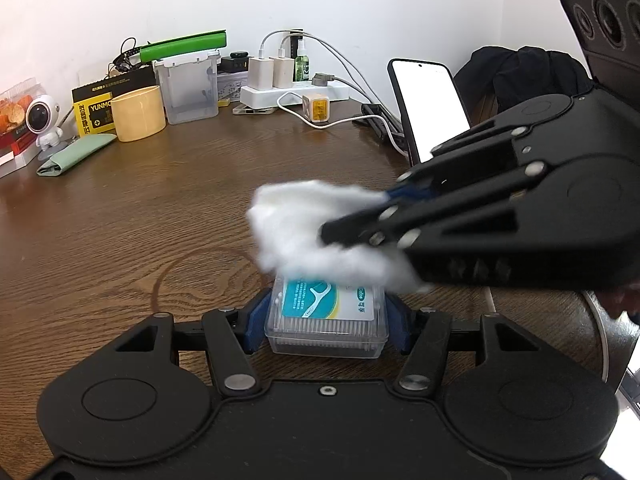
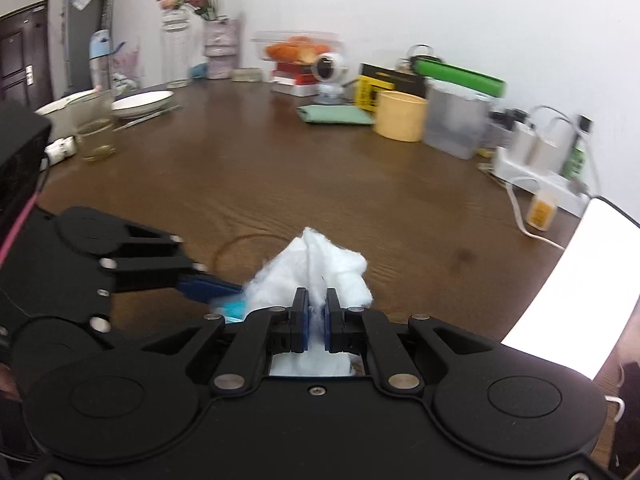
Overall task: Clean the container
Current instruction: 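Continue rubbing the cotton over the box lid with the right tool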
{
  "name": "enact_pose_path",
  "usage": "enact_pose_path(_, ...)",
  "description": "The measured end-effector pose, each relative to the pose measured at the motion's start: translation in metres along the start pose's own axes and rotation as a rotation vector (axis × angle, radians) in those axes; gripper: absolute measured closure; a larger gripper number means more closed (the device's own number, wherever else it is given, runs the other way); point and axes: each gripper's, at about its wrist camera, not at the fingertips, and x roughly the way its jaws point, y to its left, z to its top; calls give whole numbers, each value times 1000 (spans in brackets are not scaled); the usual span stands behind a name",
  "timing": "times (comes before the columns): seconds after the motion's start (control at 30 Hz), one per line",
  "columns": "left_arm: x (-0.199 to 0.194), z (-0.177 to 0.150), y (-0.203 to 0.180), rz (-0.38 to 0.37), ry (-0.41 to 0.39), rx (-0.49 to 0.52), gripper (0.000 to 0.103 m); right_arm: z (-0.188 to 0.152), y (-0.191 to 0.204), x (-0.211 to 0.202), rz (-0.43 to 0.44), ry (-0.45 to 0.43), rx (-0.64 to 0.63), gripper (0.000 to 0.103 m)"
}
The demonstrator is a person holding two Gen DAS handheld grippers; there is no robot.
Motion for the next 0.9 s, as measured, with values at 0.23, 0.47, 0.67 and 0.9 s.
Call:
enact_pose_path(0.23, 1, 1, 0, 7, -1, -5, 46, -6, 4, -8, 92, 6, 36, 96)
enact_pose_path(0.47, -1, -2, 2, 10, -2, -8, 46, -1, 10, 2, 35, -18, 17, 96)
enact_pose_path(0.67, -1, -2, 2, 10, -3, -9, 46, -9, -8, -12, 27, 6, 76, 96)
enact_pose_path(0.9, -1, -2, 1, 10, -3, -12, 46, 0, 8, 1, 70, -12, 38, 96)
